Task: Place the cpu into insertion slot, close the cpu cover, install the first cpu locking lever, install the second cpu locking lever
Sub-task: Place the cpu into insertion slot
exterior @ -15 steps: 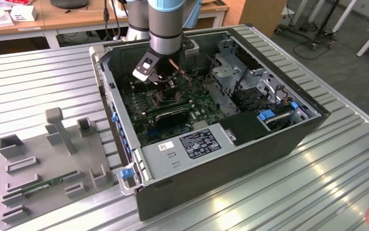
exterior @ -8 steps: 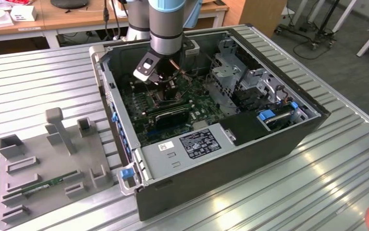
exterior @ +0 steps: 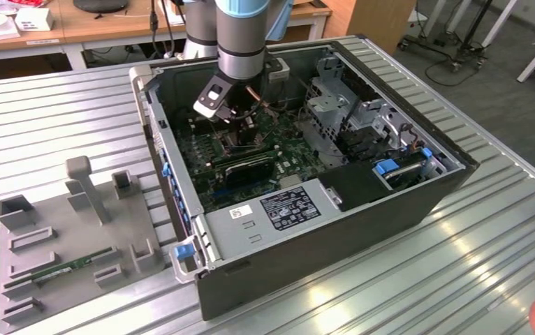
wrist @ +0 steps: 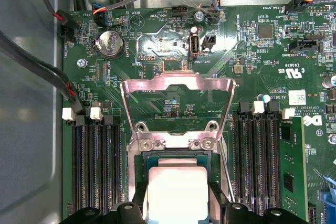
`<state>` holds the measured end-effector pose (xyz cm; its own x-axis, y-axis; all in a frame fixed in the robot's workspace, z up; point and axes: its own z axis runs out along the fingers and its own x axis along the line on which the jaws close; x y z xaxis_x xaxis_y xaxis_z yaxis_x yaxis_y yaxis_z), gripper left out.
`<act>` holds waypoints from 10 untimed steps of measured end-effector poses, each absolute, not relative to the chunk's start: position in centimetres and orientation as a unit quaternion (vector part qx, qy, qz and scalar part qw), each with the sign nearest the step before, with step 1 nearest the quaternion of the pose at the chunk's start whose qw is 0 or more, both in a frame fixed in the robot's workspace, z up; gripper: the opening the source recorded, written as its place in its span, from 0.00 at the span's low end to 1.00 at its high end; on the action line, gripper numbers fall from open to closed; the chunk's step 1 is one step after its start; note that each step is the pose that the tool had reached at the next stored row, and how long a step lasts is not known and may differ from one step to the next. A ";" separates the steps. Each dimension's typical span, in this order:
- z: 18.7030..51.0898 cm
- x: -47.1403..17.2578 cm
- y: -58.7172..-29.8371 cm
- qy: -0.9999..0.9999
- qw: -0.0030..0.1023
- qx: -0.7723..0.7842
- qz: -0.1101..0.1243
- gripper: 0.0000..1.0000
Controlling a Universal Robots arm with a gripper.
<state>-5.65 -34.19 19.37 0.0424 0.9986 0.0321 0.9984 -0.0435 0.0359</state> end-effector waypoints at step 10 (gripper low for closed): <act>19.4 -5.6 -34.2 0.693 0.002 0.720 0.024 0.54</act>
<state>-5.57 -34.19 19.36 0.0370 0.9988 0.0320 0.9986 -0.0382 0.0358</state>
